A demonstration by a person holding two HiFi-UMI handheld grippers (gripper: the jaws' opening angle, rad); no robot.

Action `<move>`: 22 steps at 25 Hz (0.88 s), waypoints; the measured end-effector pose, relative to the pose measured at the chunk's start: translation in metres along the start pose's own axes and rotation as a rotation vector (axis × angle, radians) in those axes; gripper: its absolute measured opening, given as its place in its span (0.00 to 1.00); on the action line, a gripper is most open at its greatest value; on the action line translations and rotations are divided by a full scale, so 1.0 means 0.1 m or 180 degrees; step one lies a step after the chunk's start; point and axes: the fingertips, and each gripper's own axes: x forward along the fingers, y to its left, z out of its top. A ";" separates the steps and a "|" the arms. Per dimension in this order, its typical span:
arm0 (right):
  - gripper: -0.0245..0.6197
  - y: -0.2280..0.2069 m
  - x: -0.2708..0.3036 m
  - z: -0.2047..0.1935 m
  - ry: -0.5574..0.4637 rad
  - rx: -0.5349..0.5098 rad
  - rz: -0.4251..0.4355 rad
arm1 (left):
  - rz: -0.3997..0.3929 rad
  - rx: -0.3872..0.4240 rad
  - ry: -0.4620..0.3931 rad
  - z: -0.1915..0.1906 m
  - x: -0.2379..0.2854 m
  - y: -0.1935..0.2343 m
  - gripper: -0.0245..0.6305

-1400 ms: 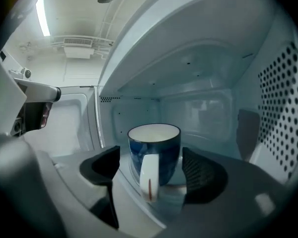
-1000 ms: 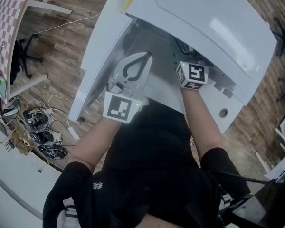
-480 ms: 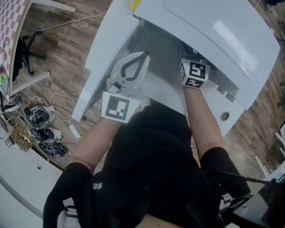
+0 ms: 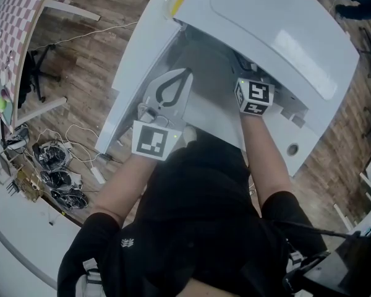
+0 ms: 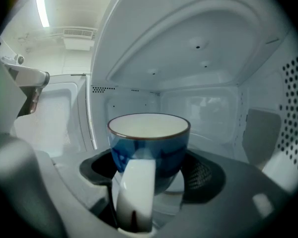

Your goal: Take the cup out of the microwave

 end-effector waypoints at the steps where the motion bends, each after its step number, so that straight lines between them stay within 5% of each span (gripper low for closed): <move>1: 0.64 0.02 -0.03 0.01 -0.0001 0.0001 0.0007 | 0.0004 0.0009 -0.0018 0.03 -0.03 -0.01 0.05; 22: 0.64 0.45 -1.05 0.13 -0.0072 0.0013 0.0045 | 0.0029 0.0107 -0.0295 0.47 -0.94 -0.35 0.05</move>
